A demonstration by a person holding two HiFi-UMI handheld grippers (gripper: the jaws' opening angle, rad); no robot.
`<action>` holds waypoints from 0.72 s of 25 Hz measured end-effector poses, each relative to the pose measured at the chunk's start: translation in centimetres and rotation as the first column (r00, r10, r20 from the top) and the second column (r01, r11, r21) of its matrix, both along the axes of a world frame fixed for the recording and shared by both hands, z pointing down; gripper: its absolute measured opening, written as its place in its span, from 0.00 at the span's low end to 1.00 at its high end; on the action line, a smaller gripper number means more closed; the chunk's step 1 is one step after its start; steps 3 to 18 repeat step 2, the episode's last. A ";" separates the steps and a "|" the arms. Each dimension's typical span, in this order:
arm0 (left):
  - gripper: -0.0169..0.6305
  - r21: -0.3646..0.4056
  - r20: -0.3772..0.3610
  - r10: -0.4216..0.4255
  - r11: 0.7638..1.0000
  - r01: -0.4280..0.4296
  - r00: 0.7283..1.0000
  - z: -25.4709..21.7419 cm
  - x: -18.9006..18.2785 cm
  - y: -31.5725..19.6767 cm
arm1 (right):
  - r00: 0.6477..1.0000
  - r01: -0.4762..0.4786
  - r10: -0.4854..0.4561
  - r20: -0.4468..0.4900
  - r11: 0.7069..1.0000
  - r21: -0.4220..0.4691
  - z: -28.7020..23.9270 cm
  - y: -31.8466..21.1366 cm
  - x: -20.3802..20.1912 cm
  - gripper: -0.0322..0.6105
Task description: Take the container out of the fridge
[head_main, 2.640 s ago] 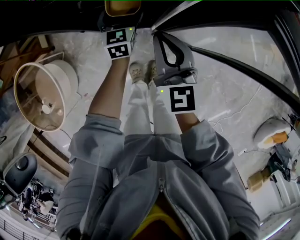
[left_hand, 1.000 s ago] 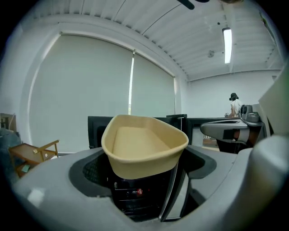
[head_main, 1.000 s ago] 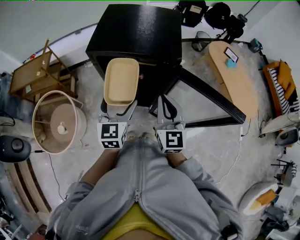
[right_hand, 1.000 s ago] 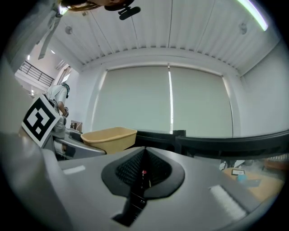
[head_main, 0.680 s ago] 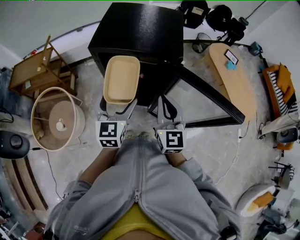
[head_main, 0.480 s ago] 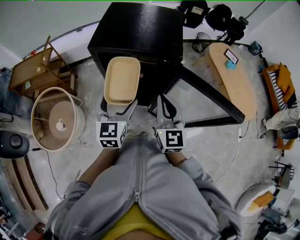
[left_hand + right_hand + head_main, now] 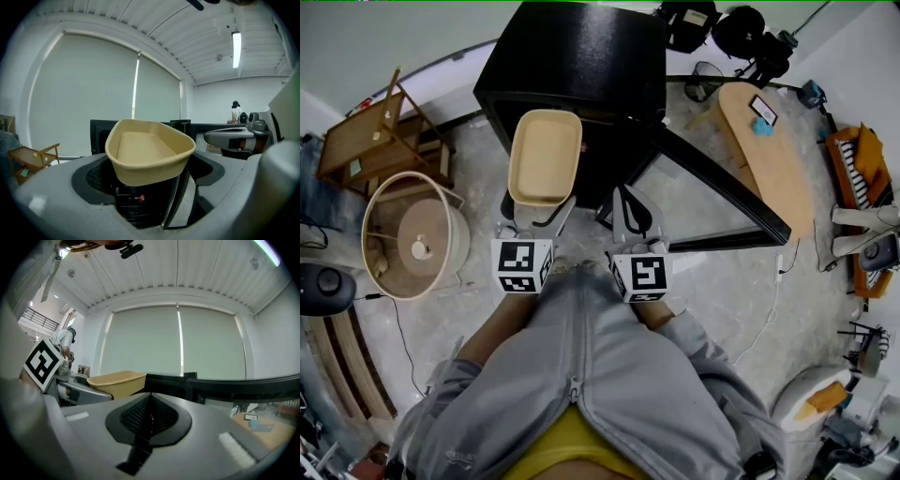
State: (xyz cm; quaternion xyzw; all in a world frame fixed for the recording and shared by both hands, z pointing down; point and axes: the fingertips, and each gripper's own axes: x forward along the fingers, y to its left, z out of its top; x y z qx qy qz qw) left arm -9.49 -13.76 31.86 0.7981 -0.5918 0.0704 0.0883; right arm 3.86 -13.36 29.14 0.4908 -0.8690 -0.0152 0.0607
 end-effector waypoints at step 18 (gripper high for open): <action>0.79 0.000 -0.001 0.003 1.000 -0.003 1.000 0.1 0.2 0.0 | 1.000 0.004 -0.004 -0.011 1.000 0.002 0.2 0.0 0.2 0.05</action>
